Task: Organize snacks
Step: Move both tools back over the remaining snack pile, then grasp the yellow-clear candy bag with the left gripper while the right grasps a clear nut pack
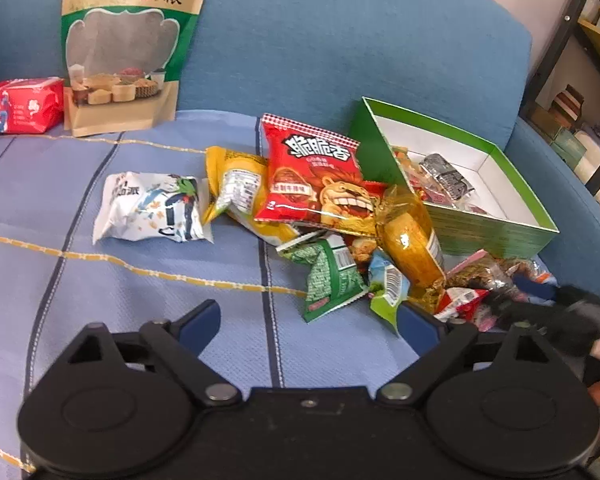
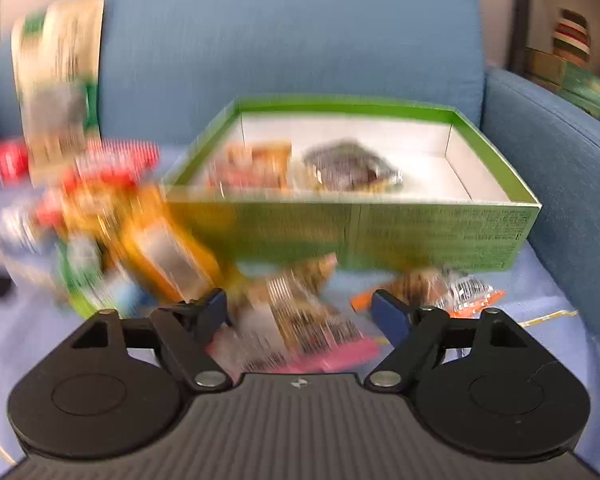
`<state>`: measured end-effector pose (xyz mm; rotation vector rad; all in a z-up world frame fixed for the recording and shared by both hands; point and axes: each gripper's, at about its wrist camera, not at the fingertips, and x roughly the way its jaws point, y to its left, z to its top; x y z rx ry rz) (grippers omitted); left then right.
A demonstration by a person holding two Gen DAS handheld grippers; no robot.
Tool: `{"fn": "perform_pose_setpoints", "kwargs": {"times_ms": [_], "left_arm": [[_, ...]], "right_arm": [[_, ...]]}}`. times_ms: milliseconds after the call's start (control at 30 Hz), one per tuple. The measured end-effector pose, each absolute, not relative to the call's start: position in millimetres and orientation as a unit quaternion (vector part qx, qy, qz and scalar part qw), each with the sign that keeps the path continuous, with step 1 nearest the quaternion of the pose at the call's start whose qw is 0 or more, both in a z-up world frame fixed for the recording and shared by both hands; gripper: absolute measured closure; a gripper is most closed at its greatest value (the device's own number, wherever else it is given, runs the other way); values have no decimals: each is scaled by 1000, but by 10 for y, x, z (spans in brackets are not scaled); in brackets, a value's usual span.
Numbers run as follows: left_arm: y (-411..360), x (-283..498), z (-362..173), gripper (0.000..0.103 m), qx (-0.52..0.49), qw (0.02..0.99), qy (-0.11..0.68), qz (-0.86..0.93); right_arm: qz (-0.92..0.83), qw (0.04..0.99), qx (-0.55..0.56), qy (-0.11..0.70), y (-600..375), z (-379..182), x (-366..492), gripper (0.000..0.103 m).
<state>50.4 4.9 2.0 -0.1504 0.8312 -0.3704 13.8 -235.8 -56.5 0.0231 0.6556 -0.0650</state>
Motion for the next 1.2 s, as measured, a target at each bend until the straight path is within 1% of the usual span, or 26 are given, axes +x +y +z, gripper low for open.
{"fn": "perform_pose_setpoints", "kwargs": {"times_ms": [200,300,333,433,467,500,533,567,600,800,833,867,933,1033,1100,1200], "left_arm": [[12,505,13,0,-61,897,397,-186],[0,508,-8,0,-65,894,400,-191],[-4,508,-16,0,-67,893,401,-192],[-39,490,-22,0,-65,889,403,-206],[-64,490,-20,3,-66,886,404,-217],[-95,496,-21,9,-67,883,406,-227],[-142,508,-17,13,-68,879,409,-238],[-193,524,-11,17,-69,875,410,-247],[-248,536,-3,18,-68,874,410,-253],[-480,612,80,18,-66,877,397,-262],[-502,640,97,18,-66,880,393,-258],[-522,675,111,18,-67,882,390,-255],[-569,767,126,18,-71,883,389,-254],[-656,924,109,18,-82,880,394,-252],[-724,1016,78,18,-81,883,393,-245],[-860,1130,3,18,-67,886,397,-230]], "right_arm": [[15,945,48,324,-2268,-536,-87,0],[51,942,62,325,-2164,-486,-204,11],[58,942,65,325,-2146,-482,-219,11],[59,942,64,323,-2073,-488,-250,11],[55,944,60,321,-2063,-496,-265,11],[52,944,56,321,-2055,-502,-278,9],[46,944,52,322,-2051,-516,-268,5],[39,944,49,325,-2044,-527,-250,3],[35,943,48,327,-2053,-542,-225,0],[35,939,83,333,-2105,-612,-11,0],[45,935,96,337,-2120,-632,0,20],[47,935,105,335,-2133,-639,-15,21],[50,938,99,329,-2125,-623,-86,33],[60,938,102,327,-2144,-585,-198,43],[62,938,101,327,-2154,-572,-261,45],[56,938,96,328,-2160,-560,-305,45]]}}
